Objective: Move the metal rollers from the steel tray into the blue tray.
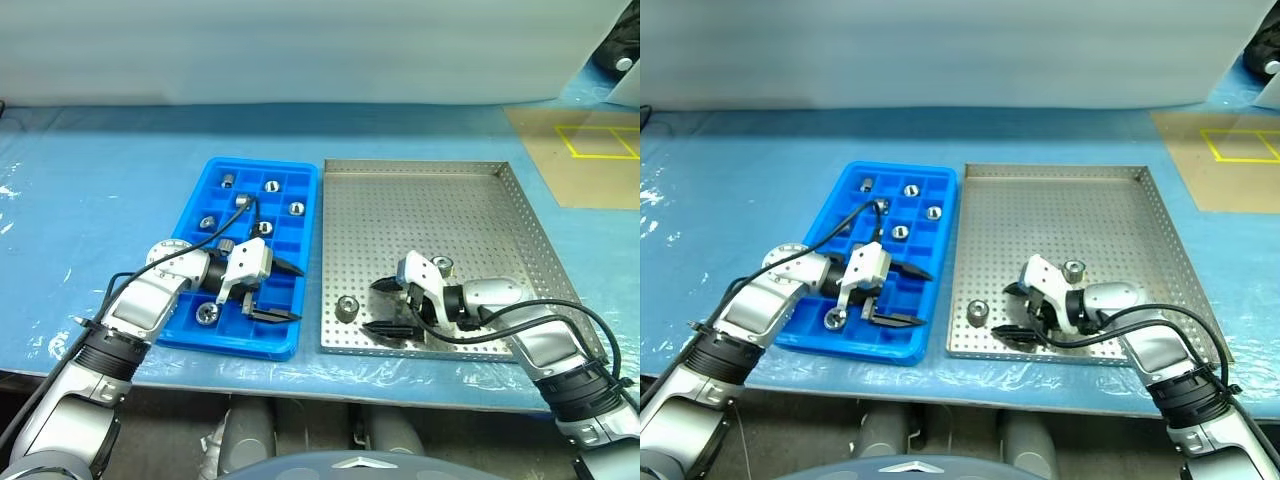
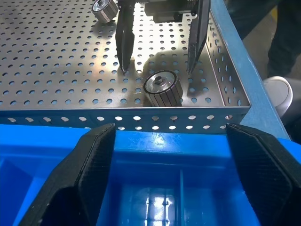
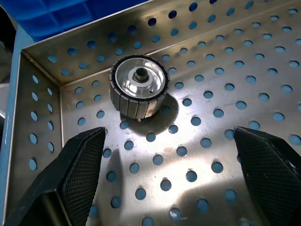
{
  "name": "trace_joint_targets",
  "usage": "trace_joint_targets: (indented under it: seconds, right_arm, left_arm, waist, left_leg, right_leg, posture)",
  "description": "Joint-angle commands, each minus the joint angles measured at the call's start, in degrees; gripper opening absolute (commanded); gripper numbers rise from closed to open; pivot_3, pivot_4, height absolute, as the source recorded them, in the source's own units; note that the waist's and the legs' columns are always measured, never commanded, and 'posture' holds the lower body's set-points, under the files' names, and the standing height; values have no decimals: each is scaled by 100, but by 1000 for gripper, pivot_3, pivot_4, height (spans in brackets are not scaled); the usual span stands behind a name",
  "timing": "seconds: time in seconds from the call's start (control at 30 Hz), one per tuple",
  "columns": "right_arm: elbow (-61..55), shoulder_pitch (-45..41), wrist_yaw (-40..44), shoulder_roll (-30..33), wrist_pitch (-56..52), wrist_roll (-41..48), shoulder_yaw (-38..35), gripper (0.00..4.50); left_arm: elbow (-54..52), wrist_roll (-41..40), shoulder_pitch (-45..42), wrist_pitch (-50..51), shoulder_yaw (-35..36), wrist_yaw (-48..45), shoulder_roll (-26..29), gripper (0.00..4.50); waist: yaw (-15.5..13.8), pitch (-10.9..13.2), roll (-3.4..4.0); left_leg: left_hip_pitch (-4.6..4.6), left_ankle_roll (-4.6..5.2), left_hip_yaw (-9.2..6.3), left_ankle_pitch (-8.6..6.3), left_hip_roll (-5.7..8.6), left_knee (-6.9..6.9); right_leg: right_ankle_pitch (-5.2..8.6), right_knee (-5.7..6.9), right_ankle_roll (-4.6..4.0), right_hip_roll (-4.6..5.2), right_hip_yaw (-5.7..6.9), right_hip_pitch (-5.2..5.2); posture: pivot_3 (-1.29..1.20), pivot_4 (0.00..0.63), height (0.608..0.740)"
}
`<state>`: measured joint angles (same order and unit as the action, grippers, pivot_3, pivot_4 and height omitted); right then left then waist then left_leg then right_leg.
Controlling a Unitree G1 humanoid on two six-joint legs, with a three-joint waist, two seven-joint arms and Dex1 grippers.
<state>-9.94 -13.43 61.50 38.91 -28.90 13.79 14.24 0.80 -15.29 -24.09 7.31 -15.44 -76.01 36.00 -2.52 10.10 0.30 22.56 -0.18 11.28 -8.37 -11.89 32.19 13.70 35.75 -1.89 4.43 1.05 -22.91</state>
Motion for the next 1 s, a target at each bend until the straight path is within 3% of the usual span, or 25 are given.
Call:
trace_joint_targets:
  seconds: [0.03,0.53,0.67,0.83,0.87,1.0]
  right_arm:
    - [-146,-157,25,-136,145,-12,156,4479]
    - [226,-253,89,-362,832,-359,516,4479]
    - [298,-280,72,-411,913,-405,529,3552]
    - [400,-289,19,-441,965,-448,484,1786]
    - [429,-285,-5,-438,992,-482,480,1591]
    - [497,-287,-61,-447,1081,-560,477,1586]
  left_arm:
    - [-31,59,3,-43,50,-34,93,3956]
    - [-227,51,113,69,51,38,156,3956]
    - [-263,42,129,104,54,44,175,3956]
    - [-202,52,95,87,51,28,171,3956]
    - [-163,59,87,69,51,20,171,3956]
    - [-74,83,80,10,43,0,169,3956]
  waist:
    - [-1,0,1]
    - [-1,0,1]
    - [-1,0,1]
    - [-1,0,1]
    - [-1,0,1]
    - [0,0,1]
  left_leg:
    - [0,0,0,0,0,0]
    - [1,0,-1,0,0,-2]
    - [1,0,0,0,0,-3]
    - [1,0,0,0,0,-3]
    - [1,-1,0,0,0,-3]
    - [0,-1,0,0,0,-3]
  right_leg:
    - [0,0,0,0,0,0]
    - [0,-2,0,0,-1,-1]
    - [0,-2,0,0,-1,-1]
    - [0,-2,0,0,-1,-1]
    - [0,-2,0,0,-1,-2]
    - [0,-2,0,0,-1,-1]
  posture:
    - [-117,150,740]
    - [-99,150,740]
    - [-101,150,740]
    - [-104,150,740]
    - [-107,150,740]
    - [-110,150,740]
